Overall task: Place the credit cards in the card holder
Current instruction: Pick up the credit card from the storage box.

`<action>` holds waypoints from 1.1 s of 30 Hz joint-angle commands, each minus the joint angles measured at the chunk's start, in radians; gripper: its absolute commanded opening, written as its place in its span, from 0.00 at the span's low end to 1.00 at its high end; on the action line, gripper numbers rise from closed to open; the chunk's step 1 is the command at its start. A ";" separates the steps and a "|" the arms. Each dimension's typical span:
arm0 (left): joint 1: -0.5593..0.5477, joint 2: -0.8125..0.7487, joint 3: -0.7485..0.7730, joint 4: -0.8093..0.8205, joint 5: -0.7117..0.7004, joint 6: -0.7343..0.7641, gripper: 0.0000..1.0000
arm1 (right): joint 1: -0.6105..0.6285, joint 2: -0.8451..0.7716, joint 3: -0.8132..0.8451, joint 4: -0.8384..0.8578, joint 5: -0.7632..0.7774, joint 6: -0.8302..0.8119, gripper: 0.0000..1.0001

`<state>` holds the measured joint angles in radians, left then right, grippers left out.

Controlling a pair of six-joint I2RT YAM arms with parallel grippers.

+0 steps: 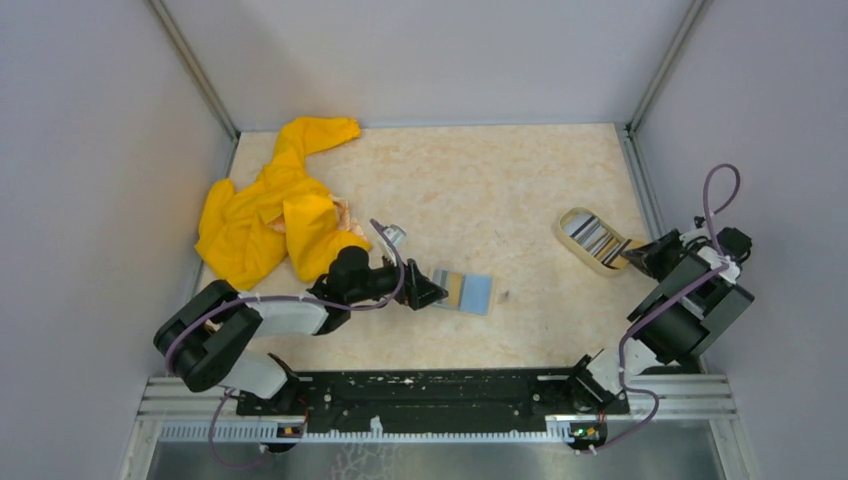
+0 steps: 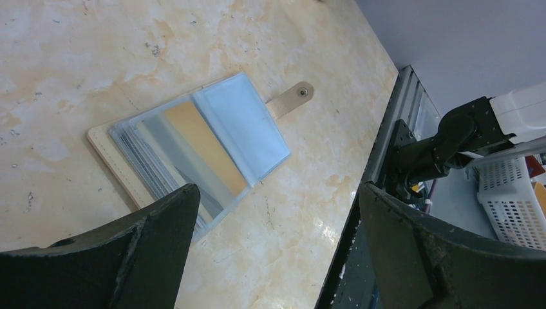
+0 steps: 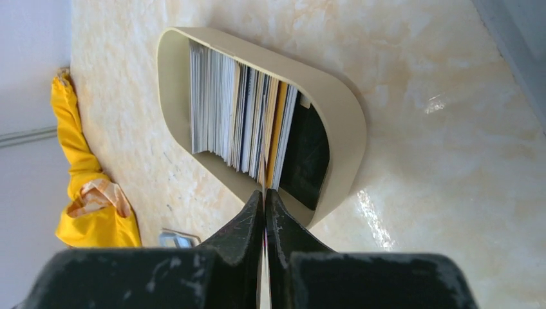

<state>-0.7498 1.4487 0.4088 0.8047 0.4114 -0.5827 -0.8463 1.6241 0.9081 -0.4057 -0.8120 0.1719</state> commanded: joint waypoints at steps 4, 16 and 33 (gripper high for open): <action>0.009 -0.114 -0.033 -0.009 -0.066 0.018 0.99 | -0.012 -0.145 0.096 -0.158 -0.008 -0.211 0.00; 0.030 -0.329 -0.153 0.148 -0.109 -0.012 0.99 | 0.428 -0.180 0.295 -0.494 -0.318 -0.754 0.00; -0.002 -0.230 -0.254 0.712 0.013 0.001 0.93 | 1.034 -0.091 0.304 -1.043 -0.563 -1.665 0.00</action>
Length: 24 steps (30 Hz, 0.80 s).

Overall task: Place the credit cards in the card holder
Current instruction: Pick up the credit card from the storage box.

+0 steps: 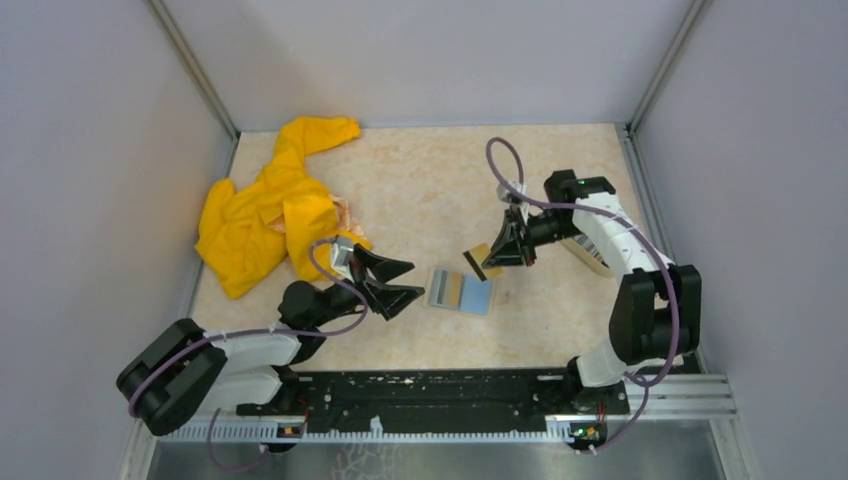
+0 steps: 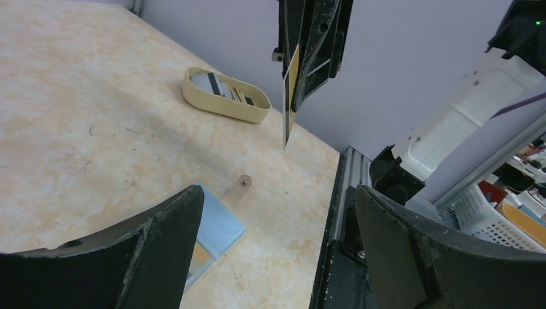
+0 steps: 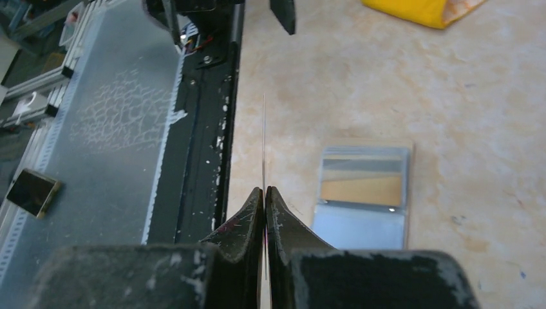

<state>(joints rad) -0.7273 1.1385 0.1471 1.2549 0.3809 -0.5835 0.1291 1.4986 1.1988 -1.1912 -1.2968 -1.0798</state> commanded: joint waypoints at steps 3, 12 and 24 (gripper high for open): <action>-0.080 0.169 0.056 0.331 0.058 0.070 0.91 | 0.114 0.051 0.000 -0.310 -0.060 -0.512 0.00; -0.225 0.286 0.154 0.284 0.018 0.266 0.79 | 0.189 0.020 -0.038 -0.285 -0.044 -0.582 0.00; -0.243 0.316 0.273 0.060 -0.015 0.284 0.17 | 0.222 -0.004 -0.051 -0.182 -0.019 -0.453 0.00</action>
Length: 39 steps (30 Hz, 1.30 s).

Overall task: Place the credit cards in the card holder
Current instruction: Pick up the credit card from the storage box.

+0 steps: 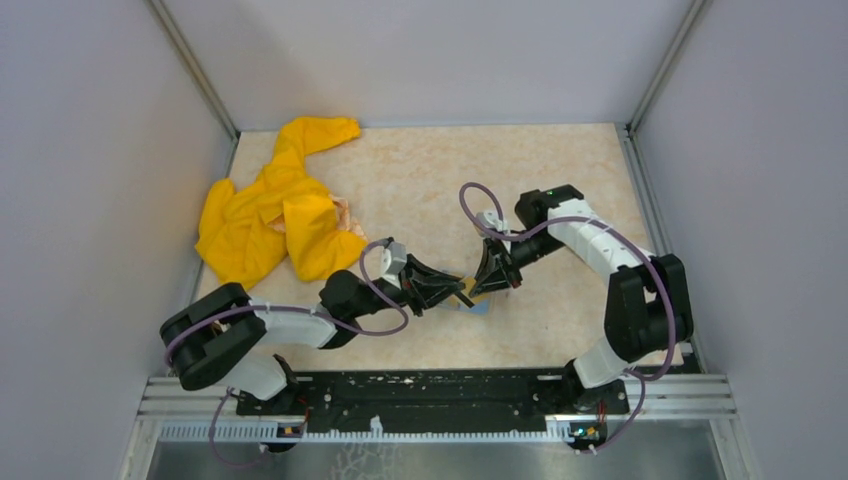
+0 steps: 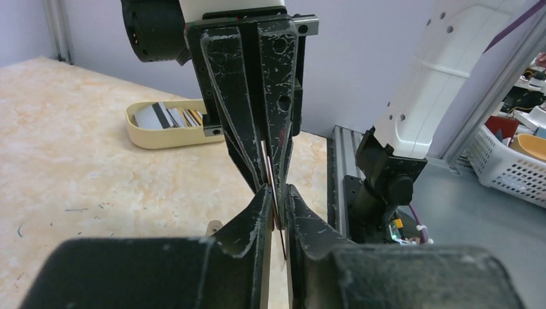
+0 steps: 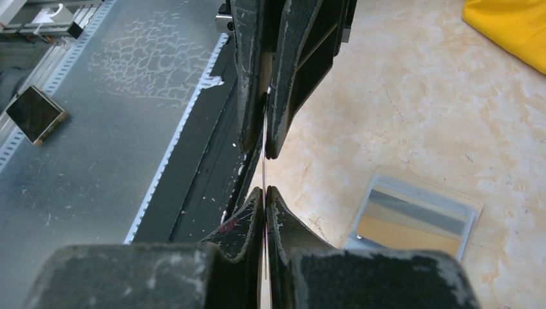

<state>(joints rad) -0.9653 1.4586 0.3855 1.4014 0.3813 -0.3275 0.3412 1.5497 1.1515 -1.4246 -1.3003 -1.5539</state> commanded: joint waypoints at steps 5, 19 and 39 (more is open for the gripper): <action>-0.005 -0.044 0.027 -0.180 -0.009 0.047 0.34 | 0.010 -0.095 -0.023 0.127 0.000 0.100 0.00; -0.005 -0.108 0.016 -0.248 -0.028 0.051 0.27 | 0.021 -0.108 -0.045 0.188 0.032 0.163 0.00; 0.341 -0.162 -0.002 -0.666 0.273 -0.214 0.00 | 0.019 -0.247 -0.274 0.592 0.385 0.352 0.99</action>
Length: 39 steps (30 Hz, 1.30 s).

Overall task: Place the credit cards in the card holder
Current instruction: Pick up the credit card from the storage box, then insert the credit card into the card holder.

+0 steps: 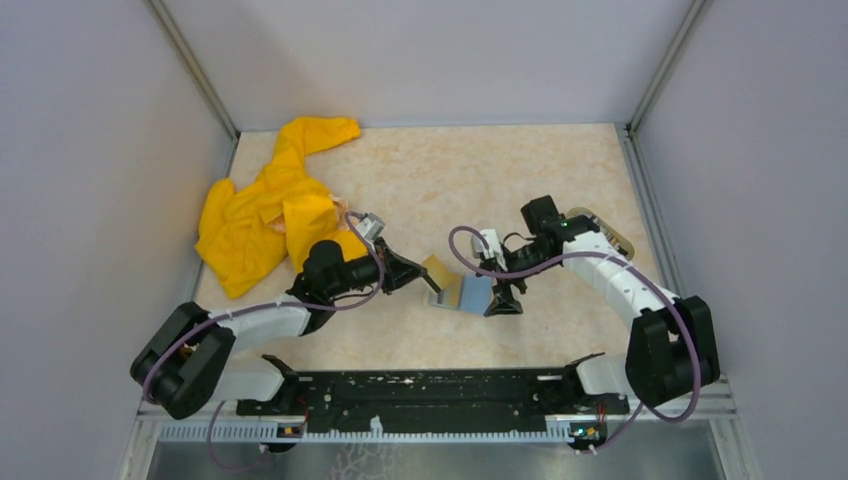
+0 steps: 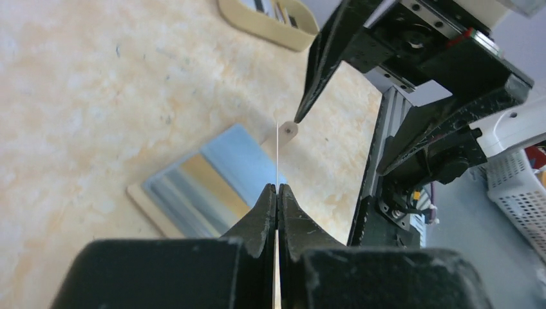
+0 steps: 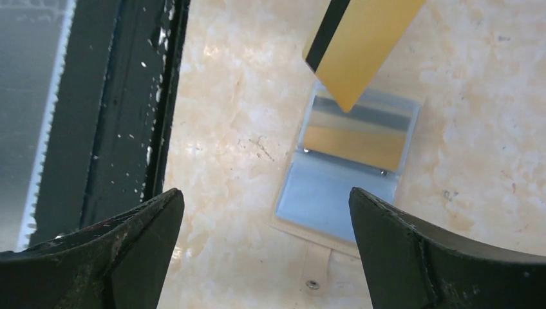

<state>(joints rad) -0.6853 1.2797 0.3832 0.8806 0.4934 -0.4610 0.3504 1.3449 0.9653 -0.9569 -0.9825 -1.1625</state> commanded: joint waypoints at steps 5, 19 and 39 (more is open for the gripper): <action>0.123 0.056 0.031 -0.203 0.223 -0.080 0.00 | 0.119 0.033 -0.127 0.011 0.063 -0.304 0.85; 0.145 0.100 0.031 -0.138 0.233 -0.113 0.00 | 0.369 0.228 -0.109 0.229 0.507 0.026 0.00; 0.147 0.384 0.131 0.114 0.313 -0.393 0.00 | 0.142 0.131 -0.092 0.349 0.567 0.192 0.00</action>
<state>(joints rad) -0.5430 1.6009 0.4725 0.8722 0.7952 -0.7353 0.5083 1.5219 0.8505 -0.5850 -0.3050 -0.9752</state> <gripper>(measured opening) 0.007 0.003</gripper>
